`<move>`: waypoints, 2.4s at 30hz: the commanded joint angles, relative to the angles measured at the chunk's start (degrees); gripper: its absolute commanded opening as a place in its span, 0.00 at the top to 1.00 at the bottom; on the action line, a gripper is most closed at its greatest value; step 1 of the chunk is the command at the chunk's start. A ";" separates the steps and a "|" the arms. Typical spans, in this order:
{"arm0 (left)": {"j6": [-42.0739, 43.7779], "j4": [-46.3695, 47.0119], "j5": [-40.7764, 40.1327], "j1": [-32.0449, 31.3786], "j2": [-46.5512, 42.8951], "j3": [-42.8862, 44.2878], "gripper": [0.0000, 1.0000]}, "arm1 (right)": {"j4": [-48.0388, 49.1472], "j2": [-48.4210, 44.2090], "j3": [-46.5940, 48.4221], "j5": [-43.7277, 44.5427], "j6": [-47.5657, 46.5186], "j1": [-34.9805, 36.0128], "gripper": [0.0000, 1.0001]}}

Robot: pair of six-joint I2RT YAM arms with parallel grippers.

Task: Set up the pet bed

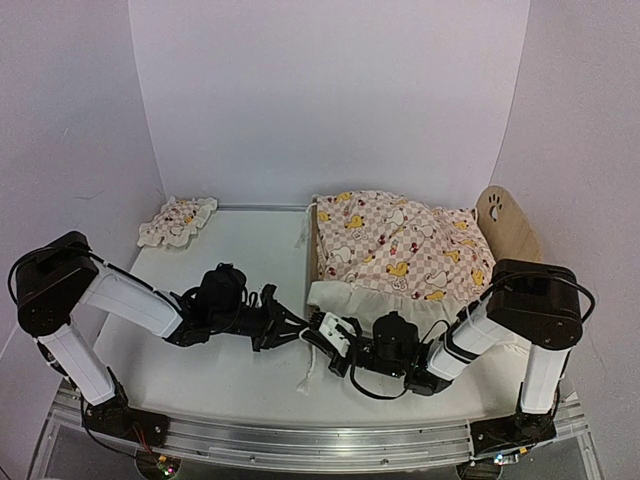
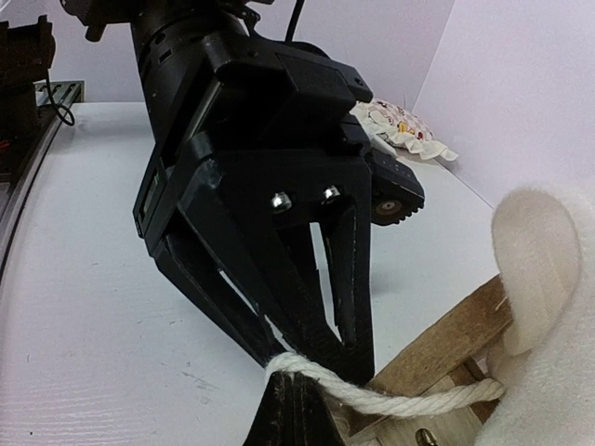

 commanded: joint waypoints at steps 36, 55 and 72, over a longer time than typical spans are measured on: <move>2.26 3.75 -0.99 -3.47 -4.48 -0.79 1.00 | -39.36 -16.17 1.33 3.04 55.60 6.25 0.41; 2.82 4.80 -3.04 -3.47 -7.42 -2.81 1.00 | -14.54 -1.93 4.10 15.65 47.31 6.77 0.63; 35.56 -11.72 -33.49 -12.39 -15.78 9.75 1.00 | -21.12 -9.67 -5.58 17.99 50.27 6.78 1.00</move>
